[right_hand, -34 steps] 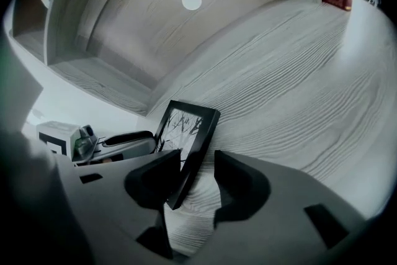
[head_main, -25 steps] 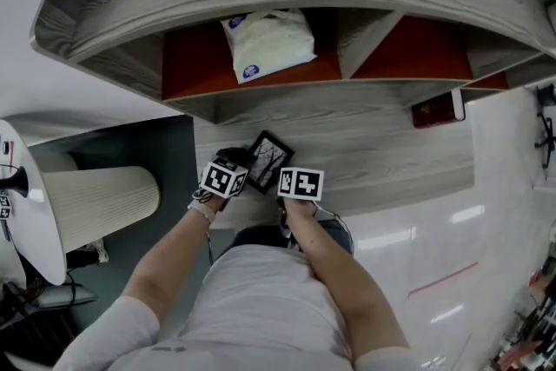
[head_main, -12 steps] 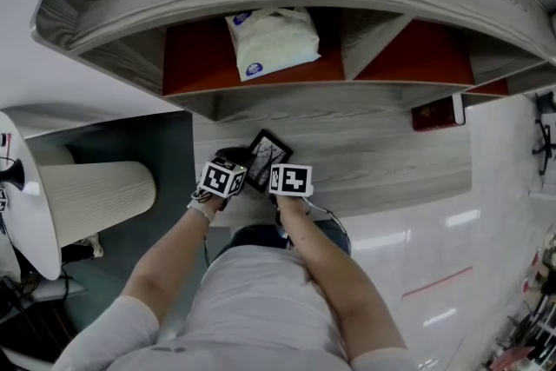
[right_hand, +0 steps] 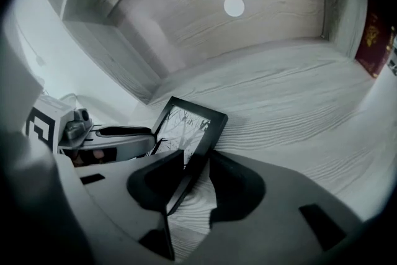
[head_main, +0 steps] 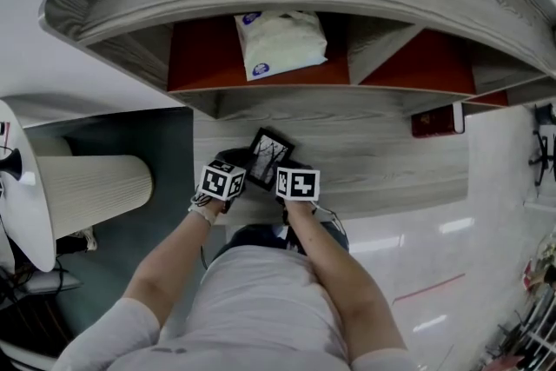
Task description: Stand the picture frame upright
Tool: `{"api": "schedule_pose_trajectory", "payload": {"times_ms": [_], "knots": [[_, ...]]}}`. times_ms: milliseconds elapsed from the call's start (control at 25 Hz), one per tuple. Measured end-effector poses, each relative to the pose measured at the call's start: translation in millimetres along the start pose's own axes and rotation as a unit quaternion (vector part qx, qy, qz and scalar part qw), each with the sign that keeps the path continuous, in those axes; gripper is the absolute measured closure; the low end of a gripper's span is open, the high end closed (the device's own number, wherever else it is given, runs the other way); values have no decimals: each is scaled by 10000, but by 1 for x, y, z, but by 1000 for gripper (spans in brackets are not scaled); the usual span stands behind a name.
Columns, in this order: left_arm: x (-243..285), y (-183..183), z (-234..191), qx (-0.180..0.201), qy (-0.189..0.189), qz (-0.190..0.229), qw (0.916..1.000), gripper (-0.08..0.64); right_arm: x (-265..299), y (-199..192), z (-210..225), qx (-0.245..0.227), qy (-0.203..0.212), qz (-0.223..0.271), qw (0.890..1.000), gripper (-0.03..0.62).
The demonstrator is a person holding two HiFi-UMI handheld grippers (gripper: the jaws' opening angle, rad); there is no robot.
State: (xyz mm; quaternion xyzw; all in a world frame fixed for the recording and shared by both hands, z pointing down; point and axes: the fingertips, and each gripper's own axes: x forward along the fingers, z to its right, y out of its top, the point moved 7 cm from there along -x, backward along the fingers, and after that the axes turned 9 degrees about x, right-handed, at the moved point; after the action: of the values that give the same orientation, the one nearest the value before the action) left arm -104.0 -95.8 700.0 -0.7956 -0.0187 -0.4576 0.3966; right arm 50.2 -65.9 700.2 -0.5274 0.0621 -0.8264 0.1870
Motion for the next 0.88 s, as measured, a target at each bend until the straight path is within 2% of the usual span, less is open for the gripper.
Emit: {"api": "schedule_pose_trajectory", "payload": {"times_ms": [200,320,520,720,880], "knots": [[-4,18,0,-317,-42,523,9981,443,-12,27,1,-214,174,459,9986,456],[-4,29,-3,-454,27,706,9965,443,-17,47,-2,-614,285,679,9954,459],[-2,50,-10,-643,182,997,9928,443,-23,83,-7,-991,443,866,9903,469],[-4,68,-17,-806,398,1339,9869,443,-20,110,-17,-1702,578,988,9787,468],[-3,80,-26,-730,677,1583,9823,443,-16,129,-24,-2168,658,1201,9666,468]]}}
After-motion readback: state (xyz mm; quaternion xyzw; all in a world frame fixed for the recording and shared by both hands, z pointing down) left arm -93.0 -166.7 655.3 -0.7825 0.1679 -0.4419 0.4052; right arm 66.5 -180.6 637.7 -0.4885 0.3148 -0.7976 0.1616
